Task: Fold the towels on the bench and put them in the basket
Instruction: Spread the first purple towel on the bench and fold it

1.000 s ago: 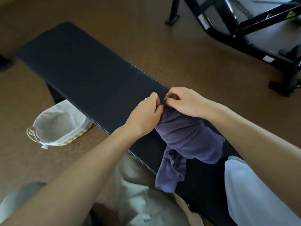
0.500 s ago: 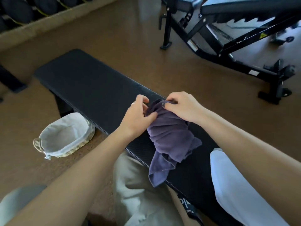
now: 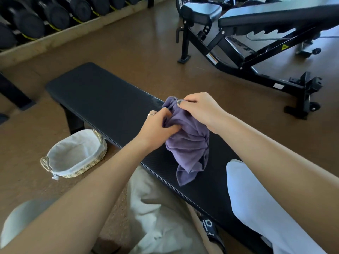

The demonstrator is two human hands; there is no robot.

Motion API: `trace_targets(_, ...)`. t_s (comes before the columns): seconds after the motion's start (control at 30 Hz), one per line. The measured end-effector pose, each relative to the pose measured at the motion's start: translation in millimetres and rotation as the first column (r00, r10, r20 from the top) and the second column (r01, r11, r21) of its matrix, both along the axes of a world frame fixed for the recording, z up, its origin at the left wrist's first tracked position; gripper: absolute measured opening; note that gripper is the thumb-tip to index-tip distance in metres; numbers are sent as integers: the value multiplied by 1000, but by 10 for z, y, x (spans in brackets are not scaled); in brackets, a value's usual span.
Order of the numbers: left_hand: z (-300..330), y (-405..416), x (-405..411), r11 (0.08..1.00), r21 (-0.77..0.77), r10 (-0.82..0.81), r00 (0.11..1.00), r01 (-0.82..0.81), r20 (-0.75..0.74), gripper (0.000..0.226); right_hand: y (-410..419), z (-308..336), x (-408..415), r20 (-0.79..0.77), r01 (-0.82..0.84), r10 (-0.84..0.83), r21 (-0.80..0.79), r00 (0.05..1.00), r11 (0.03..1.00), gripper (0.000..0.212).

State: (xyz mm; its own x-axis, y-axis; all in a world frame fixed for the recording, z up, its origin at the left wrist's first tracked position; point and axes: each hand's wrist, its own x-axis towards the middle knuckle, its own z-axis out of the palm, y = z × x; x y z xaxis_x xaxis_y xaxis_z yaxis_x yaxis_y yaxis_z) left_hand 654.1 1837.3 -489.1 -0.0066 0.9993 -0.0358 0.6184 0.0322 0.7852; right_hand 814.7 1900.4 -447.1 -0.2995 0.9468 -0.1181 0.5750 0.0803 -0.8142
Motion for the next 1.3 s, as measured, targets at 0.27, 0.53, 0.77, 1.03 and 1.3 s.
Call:
trace_targets(0.27,-5,16,-61,991,75,104,990,-112,98,23,-38,20,106,-184,34,-94,-308,978,951,27)
trace_targets(0.53,153,-89,-6,952,-254,306,597,-172,742,58,-96,7,199,20,-73,88,-391,996,917,43)
trace_targets(0.77,184,-107,-118,914,-393,404,325,-103,855,61,-137,-244,114,-173,50,-146,-466,974,883,66)
trace_targets(1.03,373,-184,-147,899,-414,437,291,-142,851,53,-211,-188,65,-190,126,-202,-349,961,928,28)
trace_targets(1.3,557,-157,-305,841,-430,510,220,-327,831,31,-204,-21,240,88,136,-132,-37,987,990,28)
